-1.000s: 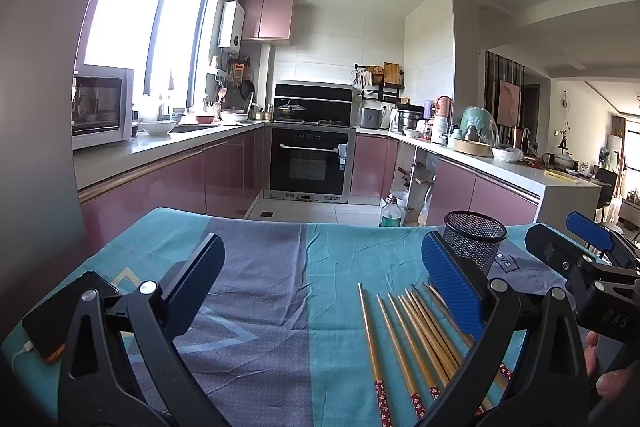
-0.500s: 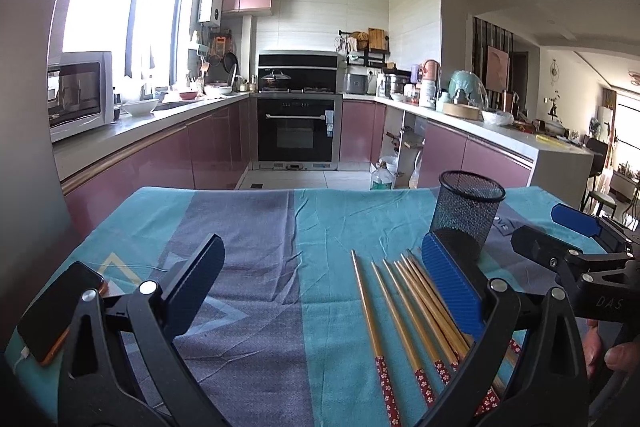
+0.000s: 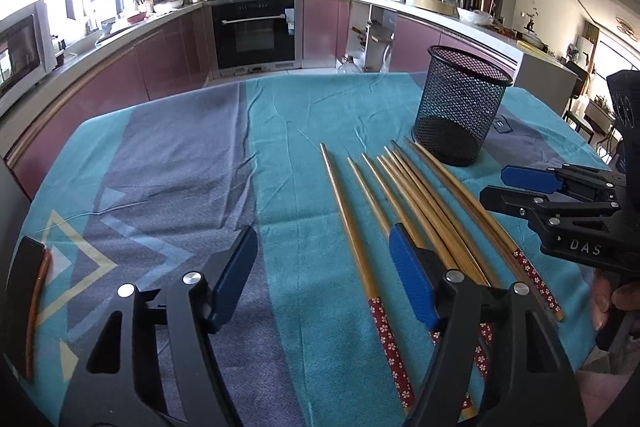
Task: Organize utensils
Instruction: 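Close the right tool on one wooden chopstick while the left tool grasps another, then lift the right tool's chopstick upright over the mesh cup while the left tool does likewise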
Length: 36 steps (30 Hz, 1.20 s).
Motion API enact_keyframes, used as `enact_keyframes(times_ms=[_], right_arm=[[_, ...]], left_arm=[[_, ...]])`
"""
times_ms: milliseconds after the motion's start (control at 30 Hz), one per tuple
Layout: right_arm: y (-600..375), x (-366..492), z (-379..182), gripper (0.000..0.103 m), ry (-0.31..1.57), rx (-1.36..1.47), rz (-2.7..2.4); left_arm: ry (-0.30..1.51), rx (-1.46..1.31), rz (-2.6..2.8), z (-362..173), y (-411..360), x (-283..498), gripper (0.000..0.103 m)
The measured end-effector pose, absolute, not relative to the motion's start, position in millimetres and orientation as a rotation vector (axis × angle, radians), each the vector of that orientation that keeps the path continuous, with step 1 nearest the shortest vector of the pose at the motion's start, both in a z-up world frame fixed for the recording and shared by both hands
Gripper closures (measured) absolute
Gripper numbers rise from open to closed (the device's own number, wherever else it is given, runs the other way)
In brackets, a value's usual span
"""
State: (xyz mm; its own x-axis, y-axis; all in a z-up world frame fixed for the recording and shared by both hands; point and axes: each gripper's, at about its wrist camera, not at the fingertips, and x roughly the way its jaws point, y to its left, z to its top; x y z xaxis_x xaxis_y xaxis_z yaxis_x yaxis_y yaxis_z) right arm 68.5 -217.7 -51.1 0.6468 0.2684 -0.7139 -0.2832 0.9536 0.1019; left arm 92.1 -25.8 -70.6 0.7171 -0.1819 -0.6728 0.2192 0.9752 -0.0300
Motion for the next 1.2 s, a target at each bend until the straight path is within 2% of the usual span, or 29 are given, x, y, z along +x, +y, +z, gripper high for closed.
enact_keyframes(times_ms=[133,200,300,433,500,600,700,1000,1200], right_arm=[[-219.0,75.7,-55.7,0.072,0.859,-0.023,0.315],[-217.2,79.5,-59.0,0.074,0.880,-0.030,0.315],[-214.1,85.3,-59.3,0.082,0.891,-0.046,0.319],[-202.3,91.7,-63.5,0.084,0.902,-0.097,0.320],[-198.8,94.1,-62.7,0.096,0.907,-0.094,0.337],[-199.7,95.9,-62.0,0.098,0.906,-0.080,0.353],[-206.4,95.4,-57.7,0.098,0.896,-0.036,0.375],[-220.0,78.0,-20.3,0.098,0.780,-0.002,0.446],[-230.2,66.3,18.6,0.098,0.653,0.018,0.472]], left_arm=[[0.791,0.053,-0.251,-82.1,-33.0,106.1,0.047],[0.814,0.054,-0.268,-86.3,-35.9,113.3,0.048],[0.847,0.053,-0.296,-91.2,-40.9,123.1,0.056],[0.893,0.031,-0.332,-96.0,-46.8,136.9,0.066],[0.895,0.031,-0.335,-97.1,-49.9,143.3,0.069],[0.901,0.023,-0.337,-98.1,-52.3,148.7,0.076],[0.905,0.006,-0.336,-98.9,-50.8,152.0,0.090],[0.902,-0.074,-0.374,-88.0,-41.8,144.9,0.095],[0.815,-0.139,-0.434,-48.2,-26.9,137.9,0.095]])
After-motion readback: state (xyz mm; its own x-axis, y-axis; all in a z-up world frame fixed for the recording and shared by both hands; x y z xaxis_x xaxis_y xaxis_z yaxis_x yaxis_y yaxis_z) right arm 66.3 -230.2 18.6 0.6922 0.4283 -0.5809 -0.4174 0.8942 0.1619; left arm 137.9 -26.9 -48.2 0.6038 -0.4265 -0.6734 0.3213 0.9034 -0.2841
